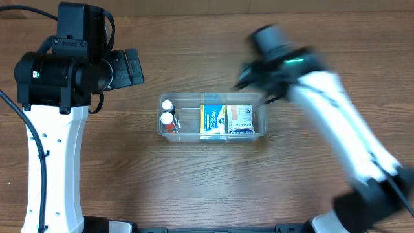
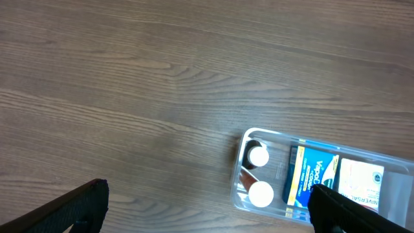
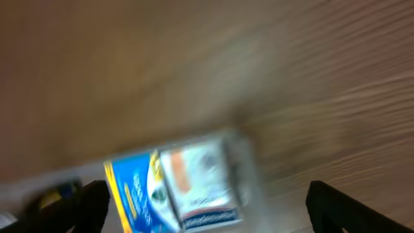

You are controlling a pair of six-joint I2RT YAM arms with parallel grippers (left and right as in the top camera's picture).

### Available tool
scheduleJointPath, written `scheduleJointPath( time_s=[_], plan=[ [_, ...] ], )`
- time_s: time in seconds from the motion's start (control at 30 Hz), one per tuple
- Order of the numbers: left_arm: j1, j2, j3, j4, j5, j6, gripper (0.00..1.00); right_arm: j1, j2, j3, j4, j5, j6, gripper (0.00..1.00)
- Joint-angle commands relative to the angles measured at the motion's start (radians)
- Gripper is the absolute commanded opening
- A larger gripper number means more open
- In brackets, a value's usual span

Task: Pack container
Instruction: 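Move the right gripper to the red box and grasp it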

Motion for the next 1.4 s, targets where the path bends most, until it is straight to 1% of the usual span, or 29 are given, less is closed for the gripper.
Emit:
scheduleJointPath(
  time_s=[0.0,0.07,0.17,0.23,0.33,0.4,0.47,0.57,0.77,0.9,1.1,1.37],
  plan=[
    [0.004,0.008,0.005,0.0,-0.01,-0.005,1.0,-0.246,-0.122,0.026,-0.056,0.037,0.027,1.0],
    [0.004,0.008,0.005,0.001,-0.009,-0.006,1.0,-0.393,-0.123,0.022,-0.098,0.037,0.016,1.0],
    [0.004,0.008,0.005,0.001,-0.009,-0.006,1.0,-0.574,-0.101,-0.041,-0.097,-0.005,-0.073,1.0],
    [0.004,0.008,0.005,0.001,-0.009,-0.006,1.0,-0.652,-0.082,-0.09,-0.082,-0.035,-0.109,1.0],
    [0.004,0.008,0.005,0.001,-0.009,-0.006,1.0,-0.743,-0.036,-0.172,-0.068,-0.05,-0.117,1.0],
    [0.004,0.008,0.005,0.001,-0.009,-0.006,1.0,-0.777,-0.008,-0.23,-0.037,-0.068,-0.158,1.0],
    [0.004,0.008,0.005,0.001,-0.009,-0.006,1.0,-0.801,0.025,-0.289,0.003,-0.105,-0.229,1.0],
    [0.004,0.008,0.005,0.001,-0.009,-0.006,1.0,-0.812,0.069,-0.353,0.032,-0.111,-0.281,1.0],
    [0.004,0.008,0.005,0.001,-0.008,-0.006,1.0,-0.813,0.128,-0.42,0.098,-0.11,-0.301,1.0],
    [0.004,0.008,0.005,0.0,-0.008,-0.006,1.0,-0.814,0.129,-0.468,0.168,-0.109,-0.322,1.0],
    [0.004,0.008,0.005,0.0,-0.008,-0.006,1.0,-0.814,0.129,-0.495,0.197,-0.091,-0.326,1.0],
    [0.004,0.008,0.005,0.0,-0.005,-0.006,1.0,-0.814,0.129,-0.588,0.292,-0.091,-0.337,1.0]
  ],
)
